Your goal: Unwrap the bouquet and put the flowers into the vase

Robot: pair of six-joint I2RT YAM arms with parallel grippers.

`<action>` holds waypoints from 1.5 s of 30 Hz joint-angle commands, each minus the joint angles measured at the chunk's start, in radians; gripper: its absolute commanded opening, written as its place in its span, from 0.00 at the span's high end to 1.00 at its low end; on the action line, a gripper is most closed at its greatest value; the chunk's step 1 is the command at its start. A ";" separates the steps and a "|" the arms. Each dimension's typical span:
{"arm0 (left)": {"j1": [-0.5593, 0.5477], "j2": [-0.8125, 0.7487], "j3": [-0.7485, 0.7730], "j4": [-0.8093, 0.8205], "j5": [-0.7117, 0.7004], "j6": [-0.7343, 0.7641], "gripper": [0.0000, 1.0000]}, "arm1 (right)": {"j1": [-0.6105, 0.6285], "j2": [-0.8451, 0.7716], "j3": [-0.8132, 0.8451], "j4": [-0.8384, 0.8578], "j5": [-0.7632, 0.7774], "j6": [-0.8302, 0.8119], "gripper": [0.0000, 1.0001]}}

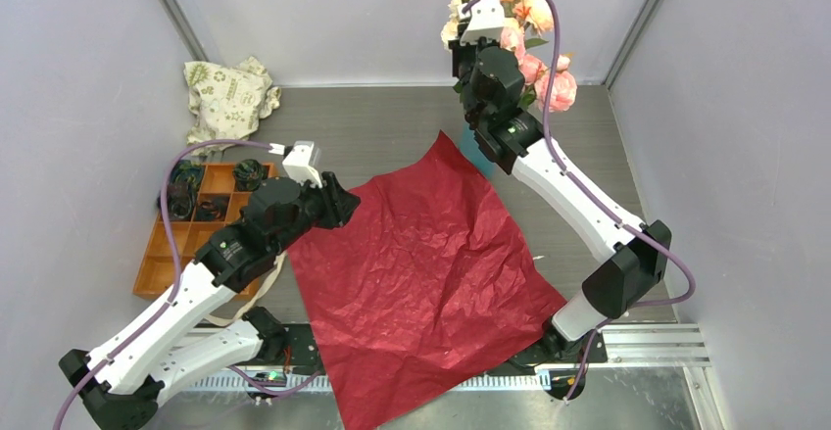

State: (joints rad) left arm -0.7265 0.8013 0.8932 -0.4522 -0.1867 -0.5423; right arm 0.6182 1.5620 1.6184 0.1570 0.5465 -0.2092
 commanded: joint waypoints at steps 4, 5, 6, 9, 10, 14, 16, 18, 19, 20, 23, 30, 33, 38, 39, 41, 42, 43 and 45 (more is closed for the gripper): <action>-0.002 0.008 0.000 0.074 -0.007 -0.004 0.62 | -0.004 -0.051 -0.058 0.081 0.081 -0.010 0.99; -0.003 0.010 0.000 0.076 -0.005 -0.005 0.62 | -0.005 -0.051 -0.067 0.084 0.084 -0.010 0.99; -0.002 0.013 0.001 0.078 -0.004 -0.005 0.62 | -0.006 -0.051 -0.077 0.086 0.089 -0.009 0.99; -0.002 0.020 0.004 0.080 0.002 -0.006 0.62 | -0.010 -0.048 -0.102 0.093 0.097 -0.003 0.99; -0.002 0.020 0.004 0.081 0.003 -0.007 0.62 | -0.012 -0.045 -0.107 0.094 0.099 0.000 0.99; -0.002 0.020 0.006 0.081 0.000 -0.007 0.62 | -0.015 -0.036 -0.126 0.096 0.111 0.014 0.99; -0.003 0.021 0.006 0.080 0.000 -0.006 0.62 | -0.015 -0.029 -0.131 0.096 0.117 0.016 0.99; -0.003 0.024 0.007 0.081 0.000 -0.006 0.62 | -0.018 -0.022 -0.136 0.095 0.121 0.017 0.99; -0.002 0.027 0.007 0.080 0.001 -0.005 0.62 | -0.019 -0.018 -0.139 0.094 0.122 0.019 0.99; -0.002 0.029 0.007 0.080 0.001 -0.007 0.62 | -0.019 -0.016 -0.139 0.091 0.123 0.021 0.99; -0.002 0.032 0.008 0.080 0.002 -0.008 0.62 | -0.020 0.001 -0.138 0.078 0.130 0.025 0.99; -0.003 0.027 0.006 0.080 0.000 -0.010 0.62 | -0.023 0.033 -0.145 0.069 0.155 0.030 0.99; -0.003 0.026 0.006 0.077 -0.003 -0.008 0.62 | -0.023 0.048 -0.141 0.079 0.180 0.028 0.99; -0.002 0.027 0.004 0.076 -0.005 -0.007 0.62 | -0.023 0.085 -0.085 0.091 0.263 -0.009 0.99; -0.002 0.028 0.004 0.078 -0.005 -0.008 0.62 | -0.025 0.098 -0.064 0.081 0.284 -0.016 0.99; -0.002 0.029 0.004 0.080 -0.004 -0.007 0.62 | -0.026 0.134 -0.022 0.053 0.315 -0.023 0.99; -0.002 0.031 0.004 0.080 -0.002 -0.008 0.62 | -0.027 0.144 -0.012 0.047 0.325 -0.024 0.99; -0.002 0.031 0.004 0.080 -0.002 -0.008 0.62 | -0.027 0.151 -0.010 0.044 0.330 -0.024 0.99; -0.003 0.030 0.003 0.079 -0.003 -0.008 0.62 | -0.028 0.158 -0.022 0.043 0.335 -0.012 0.99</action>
State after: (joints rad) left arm -0.7265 0.8364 0.8928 -0.4366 -0.1833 -0.5457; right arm 0.6003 1.6642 1.6138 0.3031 0.8066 -0.2607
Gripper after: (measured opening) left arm 0.383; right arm 0.079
